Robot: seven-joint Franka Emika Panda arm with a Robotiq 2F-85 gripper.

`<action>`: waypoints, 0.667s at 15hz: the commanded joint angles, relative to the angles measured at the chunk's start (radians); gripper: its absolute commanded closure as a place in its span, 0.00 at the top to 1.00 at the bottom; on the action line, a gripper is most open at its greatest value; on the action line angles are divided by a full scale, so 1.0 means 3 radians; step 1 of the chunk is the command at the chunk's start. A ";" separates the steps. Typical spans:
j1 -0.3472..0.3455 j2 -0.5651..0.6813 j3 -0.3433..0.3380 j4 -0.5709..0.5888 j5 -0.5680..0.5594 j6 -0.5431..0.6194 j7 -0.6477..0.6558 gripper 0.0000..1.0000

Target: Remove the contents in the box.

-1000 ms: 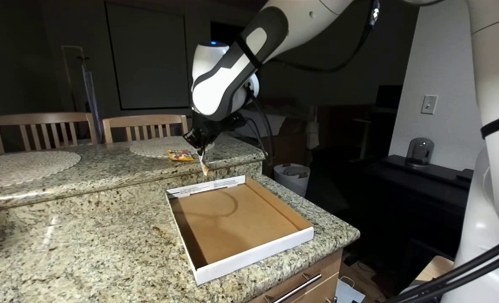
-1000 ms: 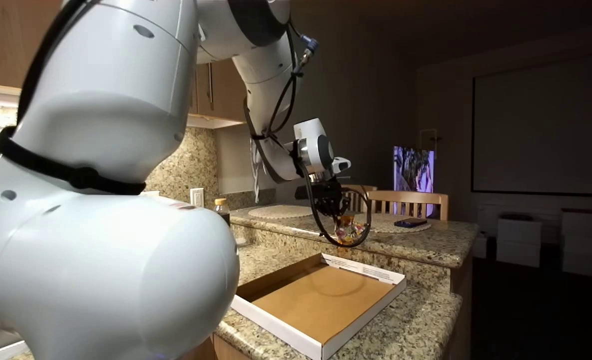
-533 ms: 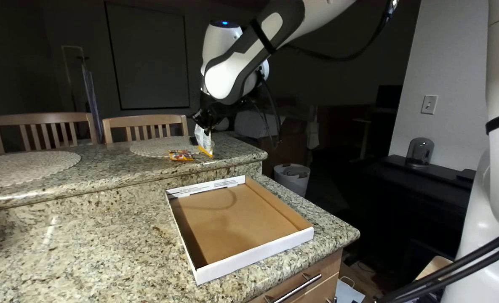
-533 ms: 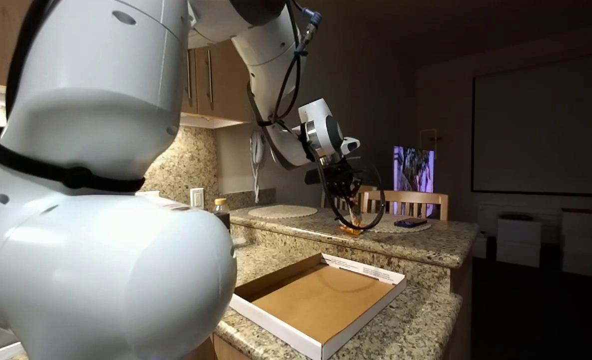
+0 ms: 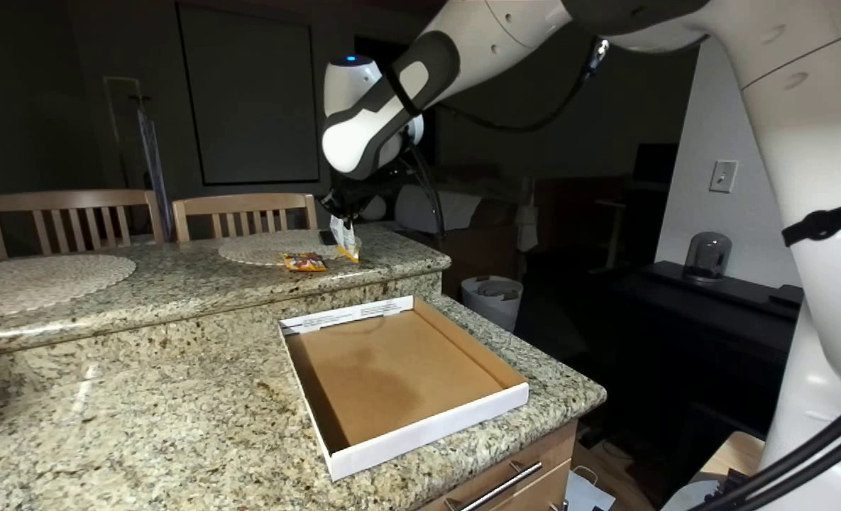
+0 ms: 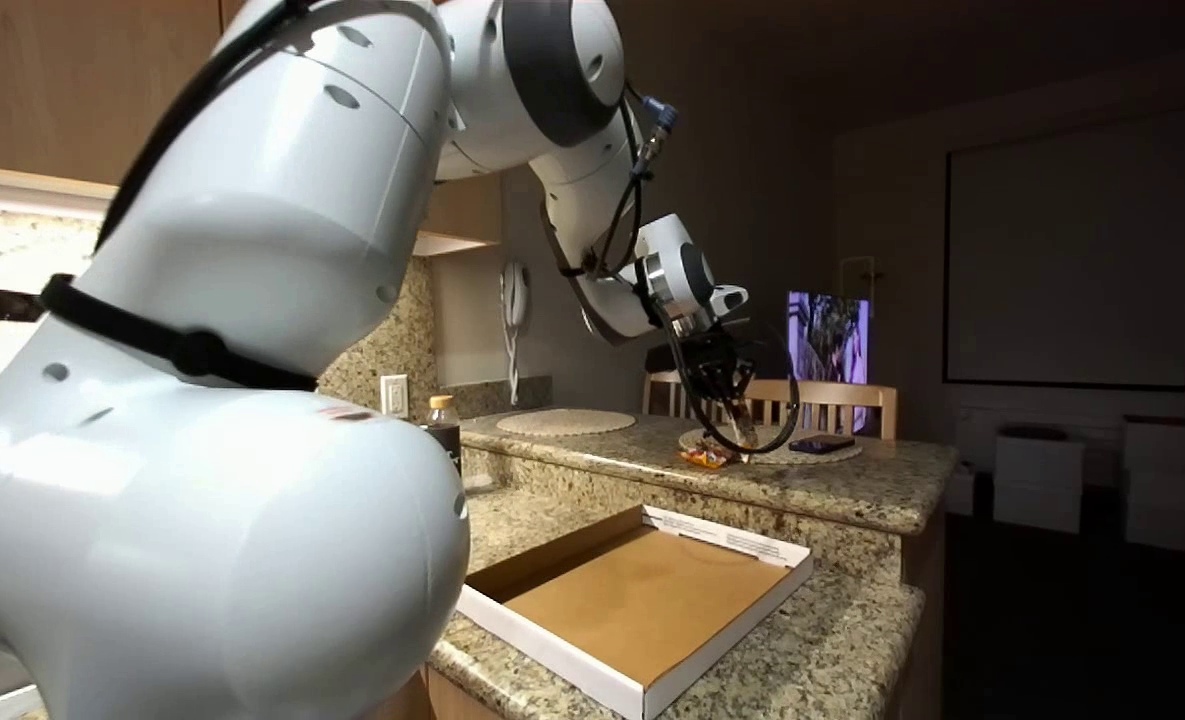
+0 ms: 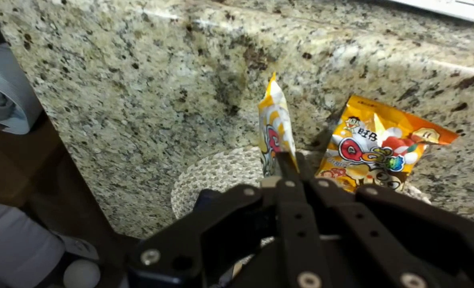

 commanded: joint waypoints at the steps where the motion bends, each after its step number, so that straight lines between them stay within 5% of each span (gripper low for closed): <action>1: -0.0019 0.0293 0.0134 0.0407 0.0104 -0.0188 -0.0245 0.27; 10: -0.0136 -0.0281 0.0461 -0.0491 0.0505 0.0441 -0.0647 0.84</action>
